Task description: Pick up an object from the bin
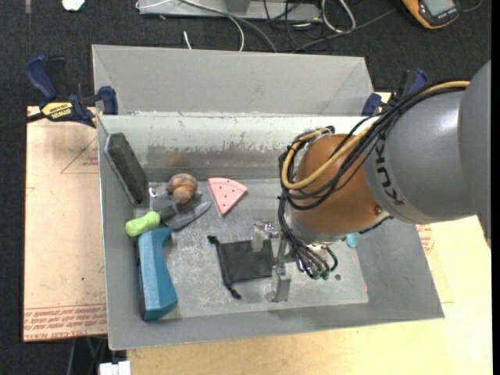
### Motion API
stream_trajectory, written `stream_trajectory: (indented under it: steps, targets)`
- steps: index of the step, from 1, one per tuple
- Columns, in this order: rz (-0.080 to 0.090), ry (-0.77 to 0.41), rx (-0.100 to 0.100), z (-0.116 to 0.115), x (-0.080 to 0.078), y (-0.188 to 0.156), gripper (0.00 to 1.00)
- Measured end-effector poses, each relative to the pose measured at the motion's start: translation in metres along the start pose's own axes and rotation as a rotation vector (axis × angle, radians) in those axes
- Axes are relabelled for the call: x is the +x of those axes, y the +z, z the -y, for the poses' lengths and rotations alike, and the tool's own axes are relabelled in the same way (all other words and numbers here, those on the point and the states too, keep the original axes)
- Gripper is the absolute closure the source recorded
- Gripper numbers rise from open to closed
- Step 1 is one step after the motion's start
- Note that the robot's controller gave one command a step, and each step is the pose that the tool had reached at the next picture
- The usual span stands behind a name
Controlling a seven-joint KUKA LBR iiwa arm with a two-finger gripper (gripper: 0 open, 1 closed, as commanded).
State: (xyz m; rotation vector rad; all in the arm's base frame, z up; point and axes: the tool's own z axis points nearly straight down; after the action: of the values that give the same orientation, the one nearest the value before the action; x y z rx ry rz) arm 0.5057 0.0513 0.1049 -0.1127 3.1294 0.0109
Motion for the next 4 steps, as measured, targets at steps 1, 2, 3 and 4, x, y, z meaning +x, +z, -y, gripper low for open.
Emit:
stream_trajectory:
  steps: [1, 2, 3, 4]
  targets:
    - [-0.005, 0.022, 0.000, 0.001, 0.001, 0.036, 0.00]
    - [-0.005, 0.187, -0.001, -0.012, 0.012, 0.035, 0.00]
    - [-0.002, 0.391, -0.001, 0.000, -0.009, 0.029, 1.00]
    - [-0.002, 0.391, -0.001, 0.000, -0.009, 0.029, 1.00]
